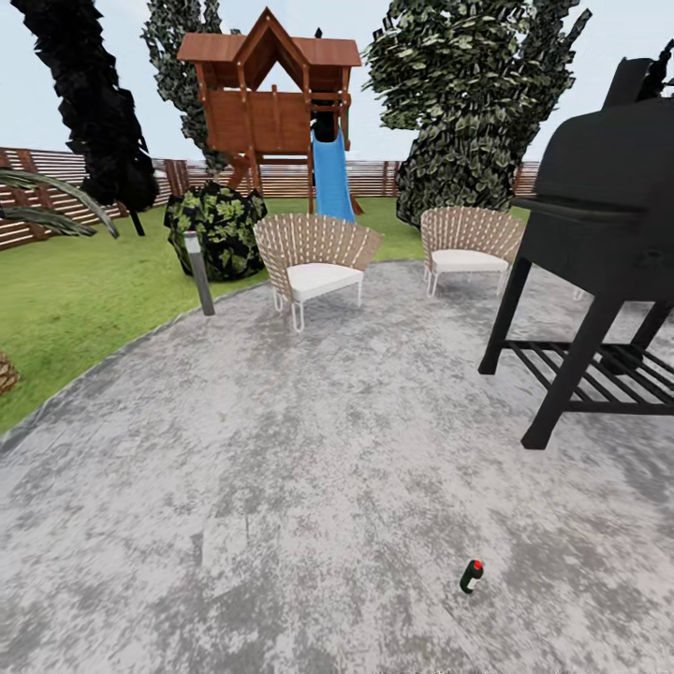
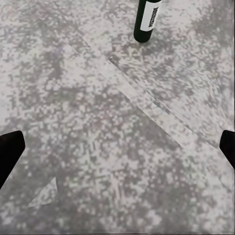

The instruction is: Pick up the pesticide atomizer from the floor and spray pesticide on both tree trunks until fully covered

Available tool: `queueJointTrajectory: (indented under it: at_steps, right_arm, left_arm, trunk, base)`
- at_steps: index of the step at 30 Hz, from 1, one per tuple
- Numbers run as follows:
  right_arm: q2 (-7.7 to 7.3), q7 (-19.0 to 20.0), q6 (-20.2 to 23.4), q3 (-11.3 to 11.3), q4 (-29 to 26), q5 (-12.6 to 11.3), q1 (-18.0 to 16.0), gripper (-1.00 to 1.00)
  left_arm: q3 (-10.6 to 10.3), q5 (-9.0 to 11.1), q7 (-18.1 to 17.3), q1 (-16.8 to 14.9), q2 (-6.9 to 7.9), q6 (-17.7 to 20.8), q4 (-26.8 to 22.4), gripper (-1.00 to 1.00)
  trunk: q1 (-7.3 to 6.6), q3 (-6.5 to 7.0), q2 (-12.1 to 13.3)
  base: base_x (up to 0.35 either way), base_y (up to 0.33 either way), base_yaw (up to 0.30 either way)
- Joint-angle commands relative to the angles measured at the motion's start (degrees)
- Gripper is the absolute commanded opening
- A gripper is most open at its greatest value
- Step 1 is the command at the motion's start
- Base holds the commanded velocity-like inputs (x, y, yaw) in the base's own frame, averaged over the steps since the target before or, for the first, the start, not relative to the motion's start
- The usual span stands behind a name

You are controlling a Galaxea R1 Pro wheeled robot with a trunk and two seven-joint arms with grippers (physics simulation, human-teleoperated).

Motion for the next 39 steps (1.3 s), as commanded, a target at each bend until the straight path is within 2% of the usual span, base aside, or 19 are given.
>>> queueJointTrajectory:
  at_steps: [1, 30, 39]
  right_arm:
    - [0.0, -0.01, -0.19, 0.01, 0.06, -0.15, -0.05, 1.0]
    - [0.0, -0.1, -0.19, 0.01, 0.06, -0.15, -0.02, 1.0]
    - [0.0, -0.1, -0.19, 0.01, 0.06, -0.15, -0.03, 1.0]
  left_arm:
    - [0.04, 0.38, -0.04, -0.01, 0.0, -0.17, 0.02, 1.0]
    - [0.11, 0.38, -0.04, -0.01, 0.0, -0.17, 0.01, 1.0]
    - [0.04, 0.37, -0.04, -0.01, 0.0, -0.19, 0.02, 1.0]
  trunk:
    - [-0.01, -0.05, -0.02]
    - [-0.01, -0.05, -0.02]
    - [-0.01, -0.05, -0.02]
  base:
    - [0.0, 0.0, -0.276]
    - [0.0, 0.001, -0.276]
    - [0.044, 0.16, -0.281]
